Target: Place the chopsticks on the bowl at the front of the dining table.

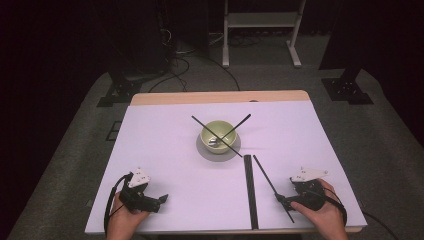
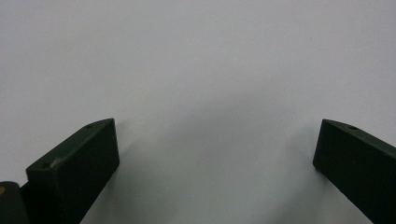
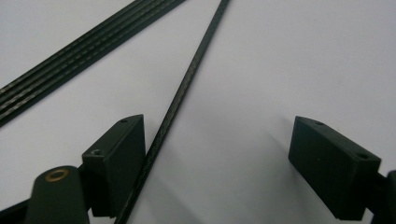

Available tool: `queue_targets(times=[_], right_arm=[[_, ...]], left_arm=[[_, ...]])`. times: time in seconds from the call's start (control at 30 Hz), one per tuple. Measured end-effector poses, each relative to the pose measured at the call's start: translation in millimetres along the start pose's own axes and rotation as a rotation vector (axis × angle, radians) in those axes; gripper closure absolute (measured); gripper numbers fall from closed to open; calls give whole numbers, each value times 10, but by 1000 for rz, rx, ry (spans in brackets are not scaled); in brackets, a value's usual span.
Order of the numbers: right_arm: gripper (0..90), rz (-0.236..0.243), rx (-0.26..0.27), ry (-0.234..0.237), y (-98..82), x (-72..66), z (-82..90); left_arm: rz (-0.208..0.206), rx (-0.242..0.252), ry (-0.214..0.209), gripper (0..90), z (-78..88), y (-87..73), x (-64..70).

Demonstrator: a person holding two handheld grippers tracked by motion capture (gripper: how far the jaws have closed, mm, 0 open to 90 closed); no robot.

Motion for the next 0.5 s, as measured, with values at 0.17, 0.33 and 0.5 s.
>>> queue_targets(times=[0.17, 0.33, 0.5], right_arm=[[175, -15, -3, -15, -32, 80, 36], [176, -23, -3, -22, -49, 135, 53], [176, -33, -5, -30, -67, 186, 72]], left_arm=[[0, 0, 0, 0, 0, 0, 0], [0, 0, 0, 0, 0, 0, 0], [0, 0, 0, 0, 0, 0, 0]])
Point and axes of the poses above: each handheld gripper's, and its own axes: z roughly backward along the jaws, y roughly out of its top, x roughly to its right, the point moved 10 cm from there along -z, roughly forward along the jaws, and after that the axes turned 2 degrees about y, right-handed, at the moved point
